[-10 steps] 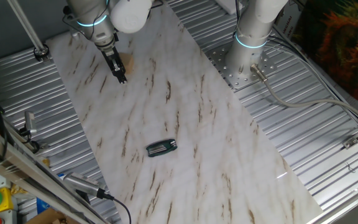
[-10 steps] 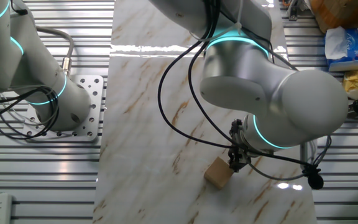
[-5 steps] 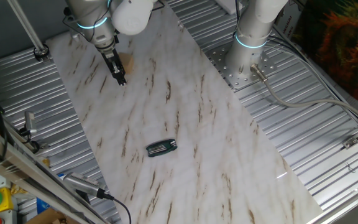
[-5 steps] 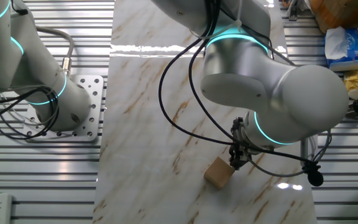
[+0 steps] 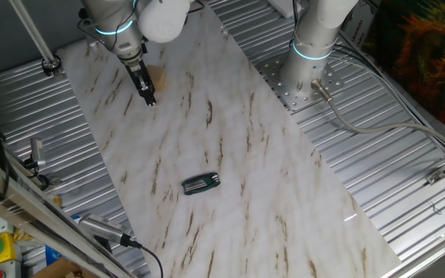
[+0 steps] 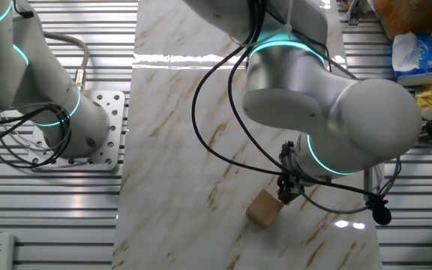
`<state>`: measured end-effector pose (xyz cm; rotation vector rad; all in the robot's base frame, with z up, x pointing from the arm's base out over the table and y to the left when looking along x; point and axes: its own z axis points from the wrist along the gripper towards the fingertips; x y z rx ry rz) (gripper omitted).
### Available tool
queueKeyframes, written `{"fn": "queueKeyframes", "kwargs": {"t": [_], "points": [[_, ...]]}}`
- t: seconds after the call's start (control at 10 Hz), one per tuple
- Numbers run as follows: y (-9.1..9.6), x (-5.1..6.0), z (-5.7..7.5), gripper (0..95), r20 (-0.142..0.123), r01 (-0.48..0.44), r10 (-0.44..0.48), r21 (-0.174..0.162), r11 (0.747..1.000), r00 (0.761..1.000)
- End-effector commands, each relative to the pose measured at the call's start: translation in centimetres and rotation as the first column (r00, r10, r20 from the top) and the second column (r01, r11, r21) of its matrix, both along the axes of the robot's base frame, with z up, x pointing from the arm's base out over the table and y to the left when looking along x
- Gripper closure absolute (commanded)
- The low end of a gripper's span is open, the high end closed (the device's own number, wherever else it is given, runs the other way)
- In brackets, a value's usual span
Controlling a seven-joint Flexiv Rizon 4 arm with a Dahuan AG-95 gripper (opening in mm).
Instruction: Approach and touch the side of the small block
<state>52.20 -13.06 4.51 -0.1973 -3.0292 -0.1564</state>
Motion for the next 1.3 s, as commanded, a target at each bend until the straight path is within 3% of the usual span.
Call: {"fn": "queueKeyframes", "kwargs": {"t": [0.1,0.3,0.4,0.5,0.7,0.8,0.9,1.3], "points": [[0.7,1.5,1.4,19.0,-0.014,0.002,-0.002,0.001,1.0,1.0],[2.6,3.0,3.6,19.0,-0.024,0.02,-0.02,-0.002,1.0,1.0],[3.0,3.3,3.9,19.0,-0.024,0.024,-0.024,-0.002,1.0,0.999],[4.4,4.2,5.4,19.0,-0.034,0.04,-0.04,-0.002,0.999,0.999],[5.9,5.0,6.7,57.0,-0.05,0.027,-0.028,-0.026,0.999,0.998],[6.4,5.3,7.1,57.0,-0.053,0.011,-0.013,-0.039,0.999,0.999],[6.9,5.5,7.4,76.0,-0.053,-0.007,0.005,-0.052,0.999,0.999],[9.1,6.1,9.2,76.0,-0.049,-0.05,0.047,-0.065,0.997,0.998]]}}
